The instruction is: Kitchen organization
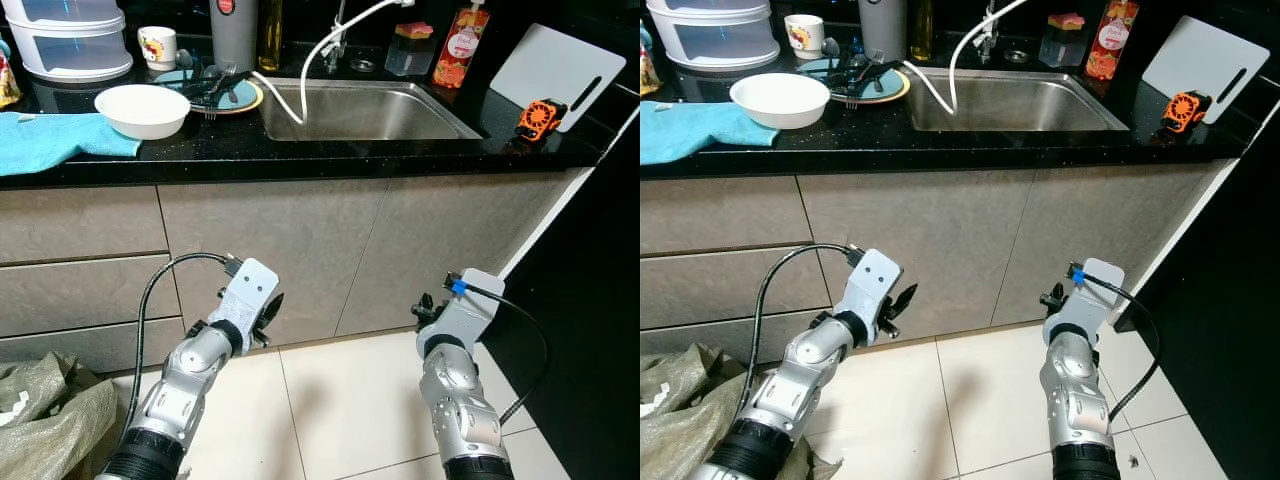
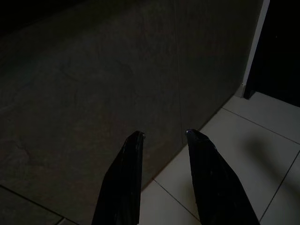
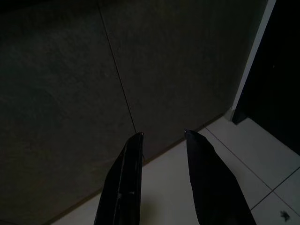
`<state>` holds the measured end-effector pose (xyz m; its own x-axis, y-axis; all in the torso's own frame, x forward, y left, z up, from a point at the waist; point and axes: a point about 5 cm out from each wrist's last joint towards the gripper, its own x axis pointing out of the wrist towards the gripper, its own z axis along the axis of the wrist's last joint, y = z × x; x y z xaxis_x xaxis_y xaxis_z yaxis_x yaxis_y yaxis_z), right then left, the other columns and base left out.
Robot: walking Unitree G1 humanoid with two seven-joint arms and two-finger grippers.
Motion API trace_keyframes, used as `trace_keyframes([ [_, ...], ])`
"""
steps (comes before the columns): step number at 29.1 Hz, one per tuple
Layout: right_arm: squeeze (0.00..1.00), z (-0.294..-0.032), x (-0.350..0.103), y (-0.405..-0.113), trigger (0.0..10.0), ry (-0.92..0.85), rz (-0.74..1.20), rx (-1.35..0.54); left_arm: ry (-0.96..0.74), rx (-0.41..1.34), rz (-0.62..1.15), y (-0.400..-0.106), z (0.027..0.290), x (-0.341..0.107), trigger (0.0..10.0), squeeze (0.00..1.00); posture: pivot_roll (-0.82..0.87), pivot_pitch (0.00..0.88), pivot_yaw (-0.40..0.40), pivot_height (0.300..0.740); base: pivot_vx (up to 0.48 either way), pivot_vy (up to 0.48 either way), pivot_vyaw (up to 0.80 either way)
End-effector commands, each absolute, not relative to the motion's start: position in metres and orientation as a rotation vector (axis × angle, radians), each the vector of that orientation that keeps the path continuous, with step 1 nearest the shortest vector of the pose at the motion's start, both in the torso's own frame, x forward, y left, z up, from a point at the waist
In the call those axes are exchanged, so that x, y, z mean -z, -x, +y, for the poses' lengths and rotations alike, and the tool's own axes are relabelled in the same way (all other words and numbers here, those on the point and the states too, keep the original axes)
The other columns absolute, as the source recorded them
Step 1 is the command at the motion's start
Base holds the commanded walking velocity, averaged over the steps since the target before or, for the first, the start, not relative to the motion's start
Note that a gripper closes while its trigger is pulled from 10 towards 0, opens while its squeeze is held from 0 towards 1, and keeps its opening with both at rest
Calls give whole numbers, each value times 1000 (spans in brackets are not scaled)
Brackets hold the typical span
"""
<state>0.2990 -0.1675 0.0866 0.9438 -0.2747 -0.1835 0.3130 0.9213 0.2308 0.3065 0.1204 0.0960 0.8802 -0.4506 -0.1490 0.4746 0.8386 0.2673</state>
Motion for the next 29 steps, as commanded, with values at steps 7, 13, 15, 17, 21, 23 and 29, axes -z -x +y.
trace_keyframes([
  [7,0,-169,-80,-296,10000,-256,178,314,-300,500,96,-307,118,-93,10000,0,238,0,-97,740,0,0,0],
  [13,0,-169,-80,-295,10000,-256,180,314,-297,494,95,-307,120,-94,10000,0,240,0,-96,740,0,0,0],
  [15,0,-168,-80,-295,10000,-257,180,314,-298,495,95,-307,119,-94,10000,0,240,0,-96,740,0,0,0],
  [17,0,-167,-81,-295,10000,-258,177,314,-303,500,95,-307,119,-94,10000,0,240,0,-96,740,0,0,0],
  [21,0,-166,-83,-294,10000,-258,174,313,-305,503,95,-307,118,-93,10000,0,238,0,-97,740,0,0,0],
  [23,0,-167,-82,-294,10000,-257,175,314,-304,502,96,-307,118,-94,10000,0,239,0,-99,740,0,0,0],
  [29,0,-168,-81,-295,10000,-256,179,315,-293,492,93,-308,119,-95,10000,0,236,0,-97,740,0,0,0],
])
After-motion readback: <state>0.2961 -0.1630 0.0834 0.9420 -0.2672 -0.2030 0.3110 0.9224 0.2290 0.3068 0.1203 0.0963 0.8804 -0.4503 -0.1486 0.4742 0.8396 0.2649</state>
